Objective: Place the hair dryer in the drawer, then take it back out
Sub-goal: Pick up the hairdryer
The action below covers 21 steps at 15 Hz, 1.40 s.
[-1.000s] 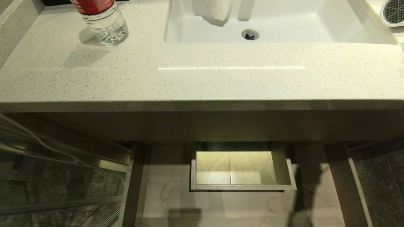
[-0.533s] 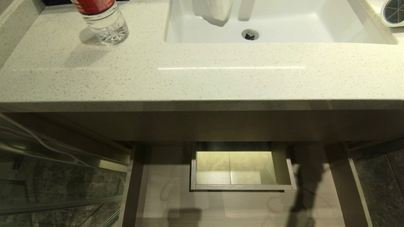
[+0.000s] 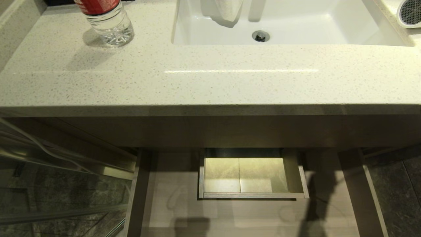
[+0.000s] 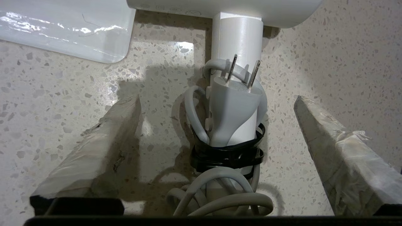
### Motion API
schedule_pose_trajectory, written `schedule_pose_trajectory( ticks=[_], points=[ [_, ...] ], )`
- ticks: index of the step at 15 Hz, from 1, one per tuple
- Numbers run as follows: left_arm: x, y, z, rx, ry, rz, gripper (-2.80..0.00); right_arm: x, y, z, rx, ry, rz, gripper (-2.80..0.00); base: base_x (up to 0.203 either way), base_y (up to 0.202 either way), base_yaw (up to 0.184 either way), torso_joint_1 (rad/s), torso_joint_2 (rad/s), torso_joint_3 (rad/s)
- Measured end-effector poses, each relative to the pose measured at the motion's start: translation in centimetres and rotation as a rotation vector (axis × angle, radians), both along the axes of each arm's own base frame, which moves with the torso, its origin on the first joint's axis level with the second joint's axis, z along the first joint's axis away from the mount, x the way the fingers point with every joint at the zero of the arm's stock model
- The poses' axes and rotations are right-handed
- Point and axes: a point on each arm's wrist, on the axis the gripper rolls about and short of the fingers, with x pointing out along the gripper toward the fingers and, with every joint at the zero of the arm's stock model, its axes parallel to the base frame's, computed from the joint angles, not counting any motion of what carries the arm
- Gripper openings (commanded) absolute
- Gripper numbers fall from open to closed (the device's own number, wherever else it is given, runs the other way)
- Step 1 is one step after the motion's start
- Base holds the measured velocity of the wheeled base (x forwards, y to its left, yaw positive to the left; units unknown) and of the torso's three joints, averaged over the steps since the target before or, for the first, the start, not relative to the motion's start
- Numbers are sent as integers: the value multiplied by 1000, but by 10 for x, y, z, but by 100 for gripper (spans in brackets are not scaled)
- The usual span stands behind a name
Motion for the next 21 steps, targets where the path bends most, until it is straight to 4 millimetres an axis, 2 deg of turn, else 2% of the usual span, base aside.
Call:
schedule_pose_trajectory(
  ticks=[4,11,17,21],
  points=[
    [0,0,0,0,0,0,-280,-2,-1,-4,-20,44,-34,0,0,0,0,0,0,0],
    [0,0,0,0,0,0,-280,2,-9,-21,60,169,-74,0,0,0,0,0,0,0],
    [0,0,0,0,0,0,-280,5,-14,-25,125,175,-99,0,0,0,0,0,0,0],
    [0,0,0,0,0,0,-280,8,-14,-26,147,173,-53,0,0,0,0,0,0,0]
  ],
)
